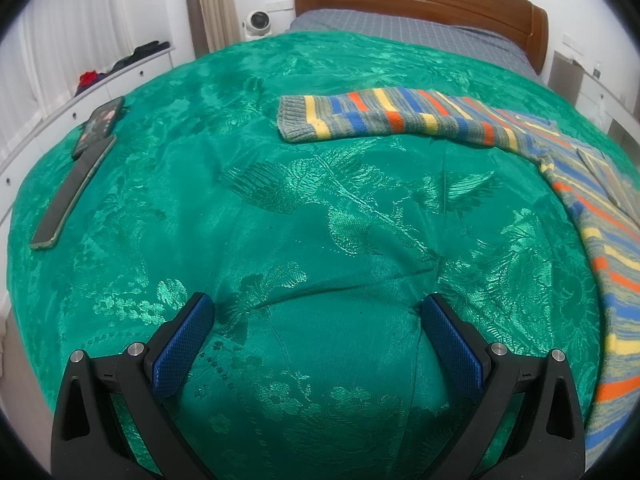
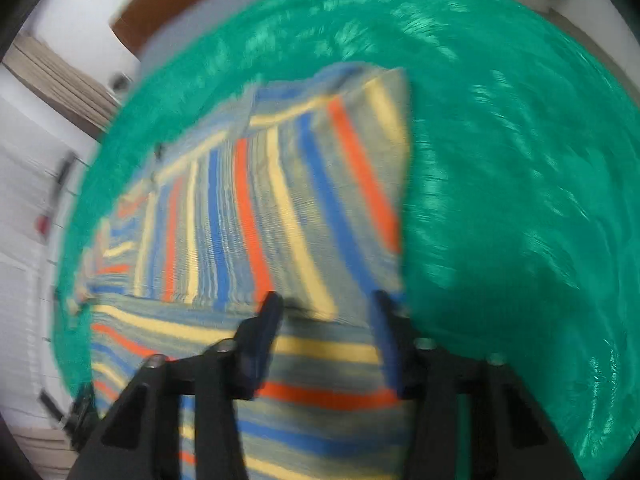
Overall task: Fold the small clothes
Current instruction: 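Lay the sleeve back onto the sweater body and open the right gripper, then move the left gripper to the other sleeve cuff and grasp it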
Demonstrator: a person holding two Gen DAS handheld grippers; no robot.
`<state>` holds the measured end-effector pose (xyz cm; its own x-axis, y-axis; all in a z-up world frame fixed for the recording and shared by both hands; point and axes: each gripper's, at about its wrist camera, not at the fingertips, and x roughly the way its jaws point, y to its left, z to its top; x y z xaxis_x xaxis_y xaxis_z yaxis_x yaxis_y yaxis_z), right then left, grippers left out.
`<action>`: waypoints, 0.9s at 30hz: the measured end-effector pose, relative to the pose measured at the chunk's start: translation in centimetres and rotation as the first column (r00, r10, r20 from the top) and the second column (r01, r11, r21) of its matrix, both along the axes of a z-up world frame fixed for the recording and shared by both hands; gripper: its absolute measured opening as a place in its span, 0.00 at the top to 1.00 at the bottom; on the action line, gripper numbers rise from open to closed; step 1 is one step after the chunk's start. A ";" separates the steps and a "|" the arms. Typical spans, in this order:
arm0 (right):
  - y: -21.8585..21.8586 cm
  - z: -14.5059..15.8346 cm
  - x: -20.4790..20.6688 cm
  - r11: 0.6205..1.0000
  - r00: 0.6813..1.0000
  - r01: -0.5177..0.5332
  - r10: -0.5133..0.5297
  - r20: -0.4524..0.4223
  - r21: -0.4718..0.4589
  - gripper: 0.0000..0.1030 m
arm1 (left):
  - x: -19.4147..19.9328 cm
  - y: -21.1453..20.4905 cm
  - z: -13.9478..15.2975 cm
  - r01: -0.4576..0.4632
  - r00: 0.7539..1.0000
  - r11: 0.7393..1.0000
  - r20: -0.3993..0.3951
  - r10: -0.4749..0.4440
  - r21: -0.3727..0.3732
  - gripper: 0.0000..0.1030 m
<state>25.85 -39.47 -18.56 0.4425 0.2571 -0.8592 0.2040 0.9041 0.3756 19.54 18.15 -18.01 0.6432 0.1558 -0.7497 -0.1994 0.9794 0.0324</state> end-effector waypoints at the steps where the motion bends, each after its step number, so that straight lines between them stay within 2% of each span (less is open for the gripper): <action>1: -1.3 0.4 -1.5 0.999 0.999 0.035 -0.035 0.017 -0.021 0.49 | 0.0 0.0 0.0 0.000 1.000 1.000 0.000 0.000 0.000 0.00; 4: -3.0 1.7 -5.0 0.997 0.994 0.059 -0.053 0.099 -0.056 0.45 | 0.0 0.0 0.0 0.000 1.000 1.000 0.000 0.000 -0.001 0.00; 7: -4.6 2.5 -8.6 0.985 0.984 0.096 -0.072 0.160 -0.147 0.42 | 0.0 0.0 0.0 0.000 1.000 1.000 0.000 0.000 0.000 0.00; 10: -7.0 2.0 -12.8 0.963 0.965 0.188 -0.144 0.220 -0.194 0.42 | 0.0 0.0 0.0 -0.001 1.000 1.000 0.001 0.001 0.003 0.00; 14: -8.4 1.5 -16.2 0.944 0.948 0.247 -0.188 0.256 -0.220 0.42 | -0.1 0.0 0.0 -0.001 1.000 1.000 0.001 0.001 0.003 0.00; 17: -8.3 0.5 -17.2 0.942 0.952 0.231 -0.167 0.255 -0.244 0.38 | -0.1 0.0 0.0 0.000 1.000 1.000 0.001 0.000 0.002 0.00; 19: -7.5 -0.1 -17.0 0.937 0.953 0.210 -0.133 0.272 -0.277 0.26 | -0.1 0.0 0.0 0.000 1.000 1.000 0.001 0.000 0.003 0.00; 22: -6.3 -0.8 -16.4 0.924 0.955 0.192 -0.098 0.281 -0.331 0.17 | -0.1 0.0 0.0 0.000 1.000 1.000 0.001 0.000 0.003 0.00; 27: -5.8 -1.5 -16.8 0.919 0.950 0.189 -0.082 0.303 -0.346 0.14 | -0.1 -0.1 0.0 0.000 1.000 1.000 0.001 0.000 0.003 0.00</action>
<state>9.03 -45.23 -20.03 0.6834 -0.1317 -0.7181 0.2712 0.9590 0.0822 19.48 18.10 -17.99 0.6438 0.1580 -0.7487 -0.1995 0.9793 0.0351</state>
